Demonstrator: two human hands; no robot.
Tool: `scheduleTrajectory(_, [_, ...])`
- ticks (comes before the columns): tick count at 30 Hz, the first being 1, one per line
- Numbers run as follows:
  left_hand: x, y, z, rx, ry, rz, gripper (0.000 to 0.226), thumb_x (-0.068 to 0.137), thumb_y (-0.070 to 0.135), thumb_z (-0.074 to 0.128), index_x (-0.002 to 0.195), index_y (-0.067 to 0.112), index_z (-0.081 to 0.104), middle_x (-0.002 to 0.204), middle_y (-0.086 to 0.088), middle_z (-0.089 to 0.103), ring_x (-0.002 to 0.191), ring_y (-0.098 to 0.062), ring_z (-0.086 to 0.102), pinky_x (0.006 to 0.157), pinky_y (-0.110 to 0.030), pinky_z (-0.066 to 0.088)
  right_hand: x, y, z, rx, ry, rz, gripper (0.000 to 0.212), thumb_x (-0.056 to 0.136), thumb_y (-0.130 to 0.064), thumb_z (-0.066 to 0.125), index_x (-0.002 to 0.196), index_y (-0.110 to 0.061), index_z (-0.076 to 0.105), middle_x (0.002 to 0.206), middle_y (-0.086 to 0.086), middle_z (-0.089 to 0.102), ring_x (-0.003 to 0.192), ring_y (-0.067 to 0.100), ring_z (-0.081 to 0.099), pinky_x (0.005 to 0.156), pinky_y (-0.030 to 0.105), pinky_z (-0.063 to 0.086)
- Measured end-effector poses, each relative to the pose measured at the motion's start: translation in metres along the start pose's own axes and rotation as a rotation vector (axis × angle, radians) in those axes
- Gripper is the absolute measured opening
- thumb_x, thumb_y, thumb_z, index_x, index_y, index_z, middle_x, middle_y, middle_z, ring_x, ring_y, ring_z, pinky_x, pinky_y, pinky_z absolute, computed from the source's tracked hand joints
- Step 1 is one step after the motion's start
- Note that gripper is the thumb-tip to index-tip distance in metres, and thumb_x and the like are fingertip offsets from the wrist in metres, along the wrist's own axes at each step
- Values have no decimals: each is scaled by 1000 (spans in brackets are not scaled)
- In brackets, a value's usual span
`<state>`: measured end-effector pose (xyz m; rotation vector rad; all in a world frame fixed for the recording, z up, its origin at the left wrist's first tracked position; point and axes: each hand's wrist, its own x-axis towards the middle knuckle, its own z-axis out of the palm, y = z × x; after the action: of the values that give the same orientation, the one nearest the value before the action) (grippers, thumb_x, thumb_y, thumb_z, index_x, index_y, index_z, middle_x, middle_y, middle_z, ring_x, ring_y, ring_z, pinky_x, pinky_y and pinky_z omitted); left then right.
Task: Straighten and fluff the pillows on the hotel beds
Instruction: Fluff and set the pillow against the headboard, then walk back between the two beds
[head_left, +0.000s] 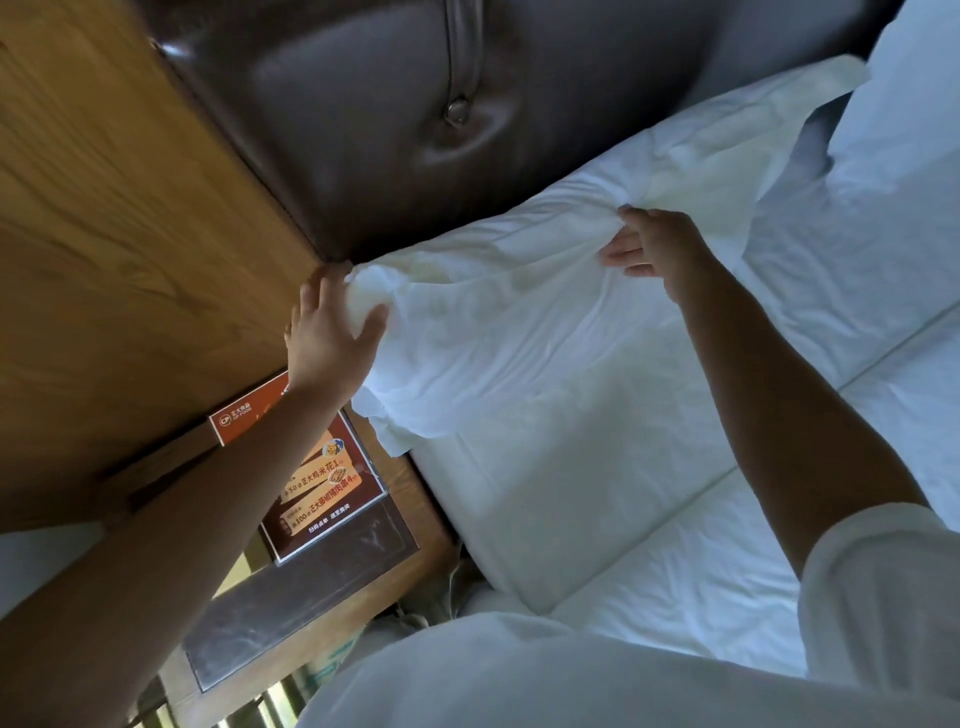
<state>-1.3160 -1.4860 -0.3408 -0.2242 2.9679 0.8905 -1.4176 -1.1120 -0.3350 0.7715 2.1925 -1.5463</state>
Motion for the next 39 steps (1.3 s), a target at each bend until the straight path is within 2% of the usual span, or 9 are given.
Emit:
scheduleTrajectory(3, [0, 9, -24, 47, 82, 200, 57, 96, 44, 56, 147, 20, 45, 153, -11, 44, 138, -35, 46, 111, -61, 41, -19, -11, -8, -119, 70, -39, 23, 93, -41, 61, 98, -19, 62, 112, 10, 75, 84, 21, 75, 78, 32, 53])
scheduleTrajectory(6, [-2, 23, -52, 37, 125, 353, 51, 99, 38, 58, 146, 21, 48, 162, -7, 33, 146, -32, 37, 116, -49, 34, -51, -31, -16, -252, 209, -130, 49, 82, -50, 59, 120, -19, 63, 123, 6, 70, 107, 24, 71, 94, 37, 54])
scheduleTrajectory(9, [-6, 34, -81, 14, 200, 500, 48, 99, 36, 56, 144, 22, 50, 162, -9, 33, 146, -30, 38, 117, -49, 38, -110, -52, -14, -415, 236, -275, 65, 86, -58, 51, 139, -22, 57, 142, 2, 60, 131, 24, 55, 103, 28, 40])
scheduleTrajectory(17, [-23, 64, -172, 104, 276, 842, 44, 100, 36, 52, 143, 29, 56, 166, -11, 29, 153, -36, 27, 119, -55, 32, -291, -75, 13, -541, 360, -692, 58, 100, -49, 55, 154, -39, 37, 165, -7, 33, 150, 17, 32, 119, 37, 29])
scheduleTrajectory(22, [-55, 80, -236, 84, 319, 894, 50, 96, 42, 49, 144, 28, 56, 166, -11, 29, 155, -39, 23, 121, -58, 27, -387, -68, 44, -613, 502, -811, 64, 99, -53, 54, 157, -41, 30, 169, -8, 20, 154, 16, 22, 119, 39, 27])
scheduleTrajectory(28, [-105, 78, -271, 29, 324, 951, 58, 95, 43, 50, 149, 21, 48, 165, -13, 29, 155, -39, 21, 124, -54, 22, -493, -35, 62, -585, 780, -908, 63, 100, -52, 55, 157, -36, 33, 170, -2, 21, 155, 13, 18, 115, 26, 20])
scheduleTrajectory(32, [-145, 89, -271, 7, 292, 1005, 65, 92, 50, 44, 149, 20, 48, 165, -14, 29, 156, -39, 19, 123, -58, 22, -548, 1, 56, -576, 878, -918, 63, 99, -54, 54, 156, -34, 37, 169, 3, 24, 152, 21, 30, 118, 48, 36])
scheduleTrajectory(34, [-165, 98, -272, -15, 278, 1032, 65, 92, 51, 43, 149, 21, 48, 166, -14, 28, 156, -39, 18, 123, -60, 20, -572, 14, 50, -589, 936, -903, 63, 98, -56, 52, 156, -35, 38, 169, 3, 24, 151, 23, 32, 118, 51, 36])
scheduleTrajectory(39, [-212, 126, -274, -66, 281, 1147, 61, 94, 48, 47, 148, 21, 49, 166, -14, 28, 156, -39, 17, 122, -63, 20, -628, 45, 34, -599, 1036, -849, 64, 98, -53, 57, 156, -33, 38, 169, 1, 23, 154, 12, 20, 115, 8, 13])
